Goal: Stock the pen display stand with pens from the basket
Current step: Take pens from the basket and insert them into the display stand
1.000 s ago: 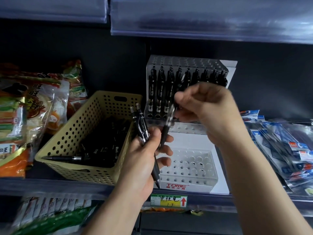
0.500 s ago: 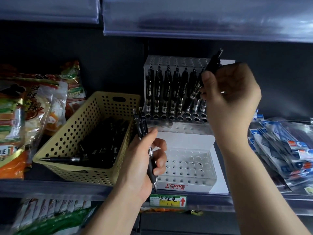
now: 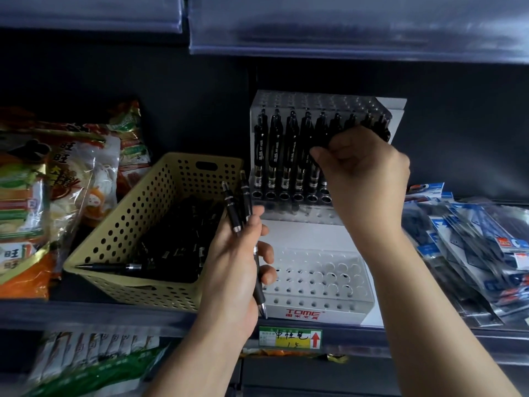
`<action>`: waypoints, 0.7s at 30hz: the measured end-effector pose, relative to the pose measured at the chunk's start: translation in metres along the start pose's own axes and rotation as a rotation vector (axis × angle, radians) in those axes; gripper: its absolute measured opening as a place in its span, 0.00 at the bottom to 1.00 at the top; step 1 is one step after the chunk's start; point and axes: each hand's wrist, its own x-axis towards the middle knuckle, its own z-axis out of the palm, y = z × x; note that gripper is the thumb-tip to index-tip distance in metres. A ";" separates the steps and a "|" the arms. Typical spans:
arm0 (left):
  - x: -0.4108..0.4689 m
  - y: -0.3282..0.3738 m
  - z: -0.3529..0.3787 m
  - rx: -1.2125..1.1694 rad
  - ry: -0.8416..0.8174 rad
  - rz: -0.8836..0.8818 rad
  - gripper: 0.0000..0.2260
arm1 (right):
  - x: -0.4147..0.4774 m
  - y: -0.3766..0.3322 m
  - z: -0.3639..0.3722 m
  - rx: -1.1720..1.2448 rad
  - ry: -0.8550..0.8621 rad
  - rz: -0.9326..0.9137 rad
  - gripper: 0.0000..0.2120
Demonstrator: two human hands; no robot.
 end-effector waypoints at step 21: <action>-0.003 0.003 0.008 -0.059 -0.174 0.028 0.08 | -0.007 -0.027 -0.014 0.447 -0.787 0.388 0.07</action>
